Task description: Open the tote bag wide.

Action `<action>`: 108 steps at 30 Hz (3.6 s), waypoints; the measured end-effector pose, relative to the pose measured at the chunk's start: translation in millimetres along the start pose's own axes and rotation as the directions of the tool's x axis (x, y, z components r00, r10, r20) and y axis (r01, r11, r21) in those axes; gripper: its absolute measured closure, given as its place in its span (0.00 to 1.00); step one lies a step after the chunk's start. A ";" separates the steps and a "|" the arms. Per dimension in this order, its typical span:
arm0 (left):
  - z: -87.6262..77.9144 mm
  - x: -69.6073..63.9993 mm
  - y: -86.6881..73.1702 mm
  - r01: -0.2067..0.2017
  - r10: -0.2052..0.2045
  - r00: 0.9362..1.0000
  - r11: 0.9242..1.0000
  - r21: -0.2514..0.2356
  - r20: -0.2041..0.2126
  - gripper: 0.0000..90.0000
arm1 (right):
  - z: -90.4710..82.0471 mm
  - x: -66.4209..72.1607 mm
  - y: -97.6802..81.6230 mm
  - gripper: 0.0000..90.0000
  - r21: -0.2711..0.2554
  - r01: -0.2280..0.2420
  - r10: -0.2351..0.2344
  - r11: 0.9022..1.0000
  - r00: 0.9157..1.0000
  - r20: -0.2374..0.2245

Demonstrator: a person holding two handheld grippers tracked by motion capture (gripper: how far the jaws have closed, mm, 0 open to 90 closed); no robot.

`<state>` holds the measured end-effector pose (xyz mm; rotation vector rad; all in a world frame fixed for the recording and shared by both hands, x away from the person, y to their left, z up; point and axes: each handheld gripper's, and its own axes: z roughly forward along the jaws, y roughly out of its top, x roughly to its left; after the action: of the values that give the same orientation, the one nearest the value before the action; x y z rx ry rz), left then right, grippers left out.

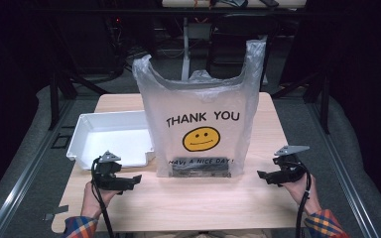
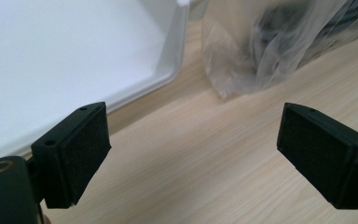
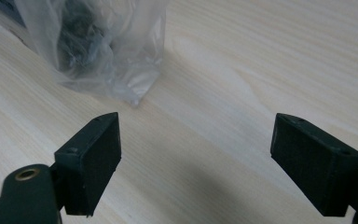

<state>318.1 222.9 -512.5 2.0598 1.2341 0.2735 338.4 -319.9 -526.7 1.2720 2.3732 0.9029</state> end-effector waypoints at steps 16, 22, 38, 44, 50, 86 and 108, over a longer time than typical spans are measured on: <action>8.4 -31.6 78.3 -0.030 0.042 0.997 0.985 -0.170 0.069 0.19 | -21.5 20.8 54.9 0.22 -0.149 -0.006 -0.008 0.989 0.995 -0.097; 41.6 -35.3 90.1 -0.031 0.042 0.996 0.989 -0.144 0.076 0.53 | 0.3 25.4 81.5 0.44 -0.180 -0.032 0.016 0.983 0.996 -0.088; 65.8 -42.5 73.0 -0.068 0.073 0.993 0.996 -0.061 0.089 0.97 | 20.8 23.9 79.0 1.00 -0.146 -0.055 0.042 0.988 0.995 -0.088; 68.5 -44.2 65.9 -0.069 0.072 0.993 0.997 -0.037 0.095 0.96 | 16.4 23.7 71.2 1.00 -0.130 -0.050 0.038 0.990 0.995 -0.095; 69.6 -43.3 60.1 -0.067 0.068 0.992 0.998 -0.014 0.102 0.97 | 15.3 25.9 67.6 1.00 -0.110 -0.045 0.035 0.993 0.995 -0.094; 100.4 -50.9 46.7 -0.065 0.047 0.992 0.987 0.150 0.119 0.99 | 20.8 33.1 47.3 0.98 -0.002 -0.028 0.027 1.000 0.991 -0.133; 110.4 -50.0 40.4 -0.026 -0.008 0.985 0.980 0.196 0.175 0.97 | 45.1 29.4 40.8 0.81 0.065 -0.008 0.016 0.998 0.994 -0.111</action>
<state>375.8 118.1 -557.3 2.2058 1.1840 -0.0289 371.6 -261.4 -533.4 1.2928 2.5017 0.9306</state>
